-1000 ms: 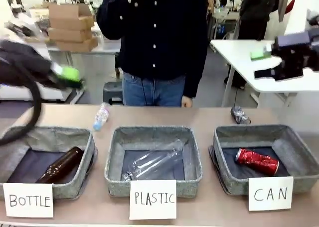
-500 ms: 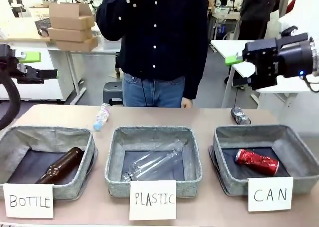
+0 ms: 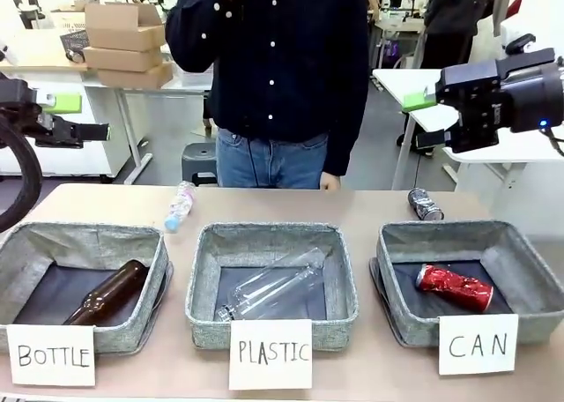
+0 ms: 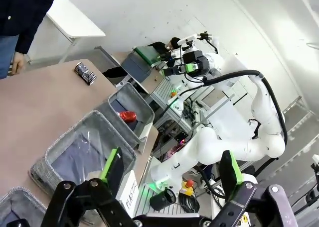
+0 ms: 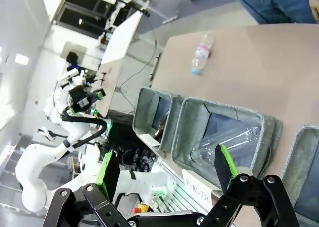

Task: Sort the can waste into the basket.
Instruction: Pick up the can waste from the table and place it in the right Fabric basket.

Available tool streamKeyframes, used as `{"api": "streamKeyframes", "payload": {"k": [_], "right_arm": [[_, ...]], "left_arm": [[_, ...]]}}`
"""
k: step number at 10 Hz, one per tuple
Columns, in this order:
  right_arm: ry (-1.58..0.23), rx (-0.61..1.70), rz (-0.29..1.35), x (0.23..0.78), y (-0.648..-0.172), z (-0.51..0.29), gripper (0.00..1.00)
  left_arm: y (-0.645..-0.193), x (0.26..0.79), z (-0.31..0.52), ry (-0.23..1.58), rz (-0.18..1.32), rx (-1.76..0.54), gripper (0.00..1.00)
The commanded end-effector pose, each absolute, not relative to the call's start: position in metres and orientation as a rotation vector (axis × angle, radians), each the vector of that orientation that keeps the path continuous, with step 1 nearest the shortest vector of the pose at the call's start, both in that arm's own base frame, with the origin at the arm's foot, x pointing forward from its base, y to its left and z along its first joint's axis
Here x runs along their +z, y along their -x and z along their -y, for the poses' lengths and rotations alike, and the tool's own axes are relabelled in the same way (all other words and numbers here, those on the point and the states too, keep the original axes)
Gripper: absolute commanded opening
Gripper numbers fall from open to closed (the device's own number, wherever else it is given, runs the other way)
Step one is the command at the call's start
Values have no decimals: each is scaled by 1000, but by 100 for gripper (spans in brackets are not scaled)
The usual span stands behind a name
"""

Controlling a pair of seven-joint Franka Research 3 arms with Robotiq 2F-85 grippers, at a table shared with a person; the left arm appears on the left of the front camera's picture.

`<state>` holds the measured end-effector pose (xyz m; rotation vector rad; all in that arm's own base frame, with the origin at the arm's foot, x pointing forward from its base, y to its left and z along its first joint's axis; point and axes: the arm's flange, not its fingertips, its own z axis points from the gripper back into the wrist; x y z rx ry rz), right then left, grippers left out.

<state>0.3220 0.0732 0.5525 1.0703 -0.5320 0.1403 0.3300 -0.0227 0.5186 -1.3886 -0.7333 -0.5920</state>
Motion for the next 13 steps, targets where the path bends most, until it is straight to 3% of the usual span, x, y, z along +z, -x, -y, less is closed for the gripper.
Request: {"api": "streamKeyframes", "payload": {"k": [1,6,8,10,11,13], "right_arm": [[-1080,166,532,550,-322,-71,100],[-1070,141,532,552,-322,-73,100],[-692,144,396,565,-380,-98,100],[-186,-45,212,555,-430,-92,100],[-59,-103,170,550,-440,-85,100],[-104,-103,140,548,-432,-78,100]], "left_arm": [[-329,524,23,1413,734,-579,100],[-329,524,23,1413,734,-579,100],[-329,524,23,1413,734,-579,100],[-329,524,23,1413,734,-579,100],[-329,524,23,1413,734,-579,100],[-329,524,23,1413,734,-579,100]]}}
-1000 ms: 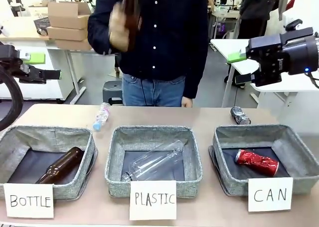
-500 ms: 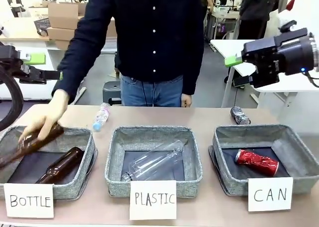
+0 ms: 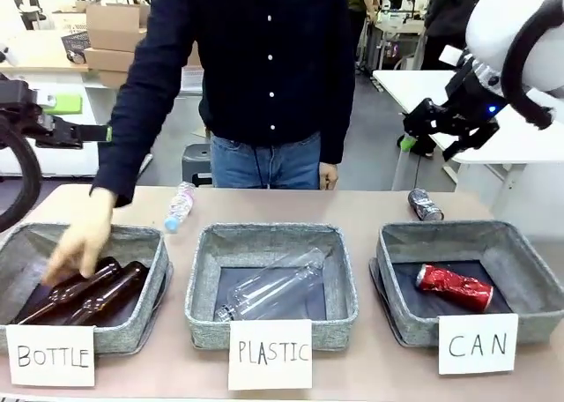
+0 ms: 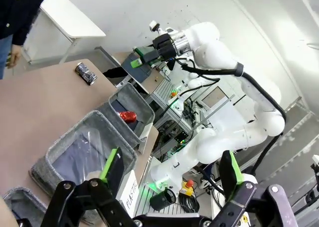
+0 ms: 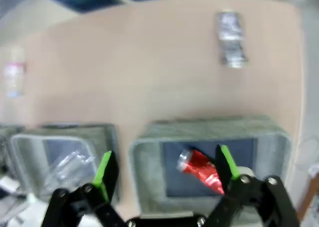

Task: Sort the can waste into the basket.
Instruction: Pick up the can waste from the table and place it in the right Fabric basket.

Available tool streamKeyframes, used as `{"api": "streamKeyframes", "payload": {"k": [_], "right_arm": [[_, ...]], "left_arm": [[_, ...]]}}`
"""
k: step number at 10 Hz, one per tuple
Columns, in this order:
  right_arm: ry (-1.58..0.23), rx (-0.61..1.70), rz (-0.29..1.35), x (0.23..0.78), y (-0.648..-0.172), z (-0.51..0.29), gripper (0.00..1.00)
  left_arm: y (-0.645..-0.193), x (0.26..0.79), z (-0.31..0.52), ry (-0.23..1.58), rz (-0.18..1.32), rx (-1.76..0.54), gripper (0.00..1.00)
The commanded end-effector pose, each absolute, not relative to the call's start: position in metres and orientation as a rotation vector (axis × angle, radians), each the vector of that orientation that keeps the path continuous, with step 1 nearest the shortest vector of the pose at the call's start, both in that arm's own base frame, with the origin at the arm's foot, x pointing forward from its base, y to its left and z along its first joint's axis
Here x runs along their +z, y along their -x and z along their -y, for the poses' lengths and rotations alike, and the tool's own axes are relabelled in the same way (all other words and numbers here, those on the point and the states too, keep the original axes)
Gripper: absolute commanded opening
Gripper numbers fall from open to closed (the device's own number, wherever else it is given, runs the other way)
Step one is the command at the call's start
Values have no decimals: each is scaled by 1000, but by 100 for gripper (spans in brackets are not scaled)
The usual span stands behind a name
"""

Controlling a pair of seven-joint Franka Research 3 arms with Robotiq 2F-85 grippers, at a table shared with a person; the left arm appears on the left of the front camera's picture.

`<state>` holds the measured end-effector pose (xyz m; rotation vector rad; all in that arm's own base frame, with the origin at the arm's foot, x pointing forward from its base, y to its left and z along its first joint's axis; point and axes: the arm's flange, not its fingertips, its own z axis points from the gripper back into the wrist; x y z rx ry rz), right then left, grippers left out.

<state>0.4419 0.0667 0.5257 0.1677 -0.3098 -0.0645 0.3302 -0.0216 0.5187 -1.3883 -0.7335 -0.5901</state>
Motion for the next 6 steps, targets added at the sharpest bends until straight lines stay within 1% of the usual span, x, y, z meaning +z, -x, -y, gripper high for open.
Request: {"api": "streamKeyframes", "payload": {"k": [1,2,3,4,5,6], "right_arm": [[-304,-69,272,564,-408,-87,100],[-168,-65,310,526,-442,-67,100],[-168,-65,310,526,-442,-67,100],[-168,-77,271,538,-428,-68,100],[-51,-187,240,528,-461,-57,100],[-10,-199,230,515,-497,-48,100]], "left_arm": [[-329,524,23,1413,734,-579,100],[-329,524,23,1413,734,-579,100],[-329,524,23,1413,734,-579,100],[-329,524,23,1413,734,-579,100],[-329,524,23,1413,734,-579,100],[-329,524,23,1413,734,-579,100]]}}
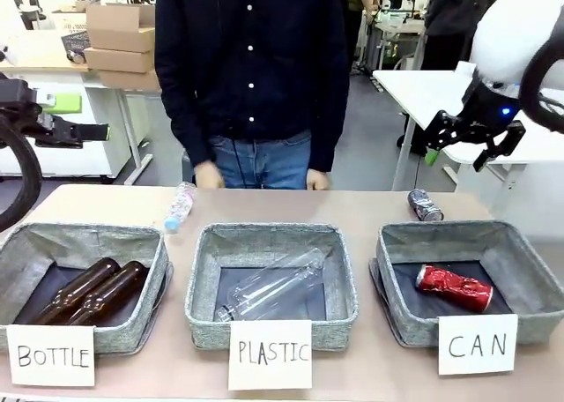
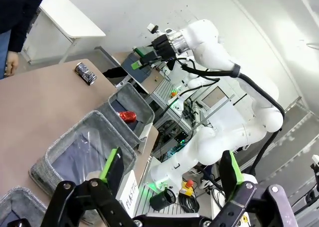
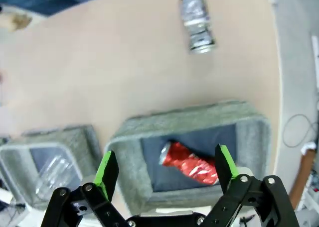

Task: Sort the can waste into the basket.
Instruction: Pick up the can waste from the table and place it in the right Fabric basket.

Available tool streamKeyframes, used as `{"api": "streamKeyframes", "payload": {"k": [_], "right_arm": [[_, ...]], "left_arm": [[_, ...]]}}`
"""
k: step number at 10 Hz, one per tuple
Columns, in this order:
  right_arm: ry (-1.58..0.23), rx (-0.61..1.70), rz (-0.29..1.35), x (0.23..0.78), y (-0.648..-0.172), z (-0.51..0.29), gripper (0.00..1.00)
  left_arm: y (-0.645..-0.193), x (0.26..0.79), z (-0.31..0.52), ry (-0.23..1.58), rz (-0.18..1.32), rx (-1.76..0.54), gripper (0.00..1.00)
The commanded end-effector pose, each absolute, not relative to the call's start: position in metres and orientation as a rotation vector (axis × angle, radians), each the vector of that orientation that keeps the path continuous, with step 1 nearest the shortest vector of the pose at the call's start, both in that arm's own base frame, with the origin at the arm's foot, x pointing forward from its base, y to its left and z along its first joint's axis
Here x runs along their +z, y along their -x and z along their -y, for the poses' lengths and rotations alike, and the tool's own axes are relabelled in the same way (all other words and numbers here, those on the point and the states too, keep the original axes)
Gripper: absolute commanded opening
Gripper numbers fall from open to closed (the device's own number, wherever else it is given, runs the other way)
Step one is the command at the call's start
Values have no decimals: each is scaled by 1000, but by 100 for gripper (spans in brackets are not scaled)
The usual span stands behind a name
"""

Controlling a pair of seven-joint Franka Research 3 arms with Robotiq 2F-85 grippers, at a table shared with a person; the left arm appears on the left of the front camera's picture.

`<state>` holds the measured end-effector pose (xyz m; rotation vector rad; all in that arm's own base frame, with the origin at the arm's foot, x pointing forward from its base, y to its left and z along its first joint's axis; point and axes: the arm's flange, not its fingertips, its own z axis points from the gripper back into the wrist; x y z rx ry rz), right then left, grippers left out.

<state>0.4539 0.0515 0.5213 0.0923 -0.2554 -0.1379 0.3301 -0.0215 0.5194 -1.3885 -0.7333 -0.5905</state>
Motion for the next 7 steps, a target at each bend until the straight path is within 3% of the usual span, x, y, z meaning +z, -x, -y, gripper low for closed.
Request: {"api": "streamKeyframes", "payload": {"k": [1,3,7], "right_arm": [[16,-214,195,495,-534,-38,100],[-45,-166,171,442,-590,-18,100],[-73,-218,160,354,-628,-3,100]], "left_arm": [[-329,524,23,1413,734,-579,100],[-329,524,23,1413,734,-579,100],[-329,524,23,1413,734,-579,100]]}}
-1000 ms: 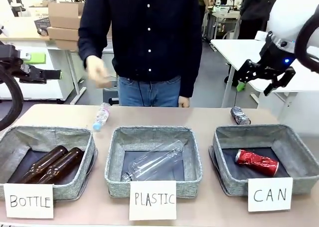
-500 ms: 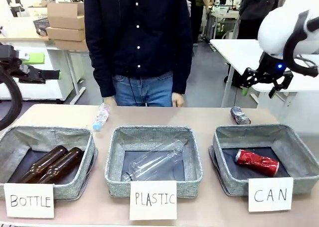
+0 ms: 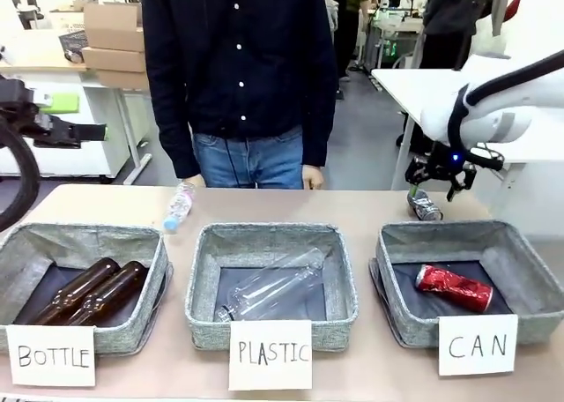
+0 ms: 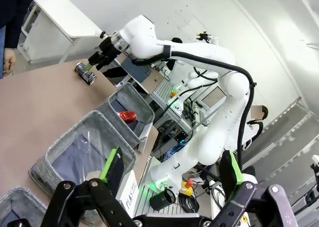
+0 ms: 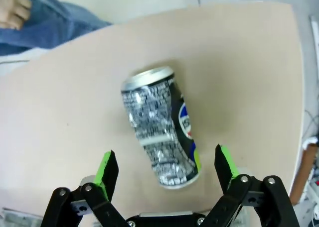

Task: Sort the can waste into the basket.
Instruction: Pick up the can waste from the table and place it in the right Fabric basket.

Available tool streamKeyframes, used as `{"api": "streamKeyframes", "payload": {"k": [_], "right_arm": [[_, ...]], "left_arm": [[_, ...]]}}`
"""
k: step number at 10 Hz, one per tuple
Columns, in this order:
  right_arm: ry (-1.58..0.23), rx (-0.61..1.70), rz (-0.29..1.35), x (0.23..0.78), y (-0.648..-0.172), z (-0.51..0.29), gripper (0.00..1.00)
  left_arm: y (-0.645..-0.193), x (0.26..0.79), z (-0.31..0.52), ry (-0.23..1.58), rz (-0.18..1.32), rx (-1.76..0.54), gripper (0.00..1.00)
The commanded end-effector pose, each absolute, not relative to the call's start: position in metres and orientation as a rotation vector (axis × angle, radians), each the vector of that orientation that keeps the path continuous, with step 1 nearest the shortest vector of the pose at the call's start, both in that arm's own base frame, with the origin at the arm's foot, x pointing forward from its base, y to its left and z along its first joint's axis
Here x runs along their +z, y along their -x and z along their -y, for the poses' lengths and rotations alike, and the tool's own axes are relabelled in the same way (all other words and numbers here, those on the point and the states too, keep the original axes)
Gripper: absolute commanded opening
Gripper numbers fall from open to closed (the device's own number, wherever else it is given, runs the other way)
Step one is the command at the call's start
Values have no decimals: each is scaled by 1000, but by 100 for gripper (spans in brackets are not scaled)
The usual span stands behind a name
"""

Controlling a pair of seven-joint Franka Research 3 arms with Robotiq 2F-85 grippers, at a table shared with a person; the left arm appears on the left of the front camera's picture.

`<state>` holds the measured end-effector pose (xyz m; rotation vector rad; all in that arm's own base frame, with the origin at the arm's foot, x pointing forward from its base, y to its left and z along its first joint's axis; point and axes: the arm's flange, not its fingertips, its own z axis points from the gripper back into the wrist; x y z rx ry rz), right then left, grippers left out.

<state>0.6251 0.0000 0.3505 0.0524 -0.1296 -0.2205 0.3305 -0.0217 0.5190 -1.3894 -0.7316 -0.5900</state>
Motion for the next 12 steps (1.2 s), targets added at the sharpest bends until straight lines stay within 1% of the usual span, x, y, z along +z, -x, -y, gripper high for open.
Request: {"api": "streamKeyframes", "payload": {"k": [1,2,3,5,6,7,8,9,10,12], "right_arm": [[-86,-214,161,342,-631,-4,100],[-125,-205,156,334,-632,-4,100],[-119,-200,139,328,-632,-4,100],[-63,-213,140,322,-632,-7,100],[-74,-209,131,321,-631,-9,40],[-53,-213,125,319,-631,-10,40],[-47,-204,125,318,-630,-11,0],[-51,-206,131,319,-629,-12,34],[-45,-231,130,319,-628,-10,0],[-32,-242,140,321,-628,-10,0]], "left_arm": [[-329,524,23,1413,734,-579,100],[-329,524,23,1413,734,-579,100],[-329,524,23,1413,734,-579,100],[-329,524,23,1413,734,-579,100],[-329,524,23,1413,734,-579,100],[-329,524,23,1413,734,-579,100],[-329,524,23,1413,734,-579,100],[-329,524,23,1413,734,-579,100],[-329,524,23,1413,734,-579,100],[-329,524,23,1413,734,-579,100]]}}
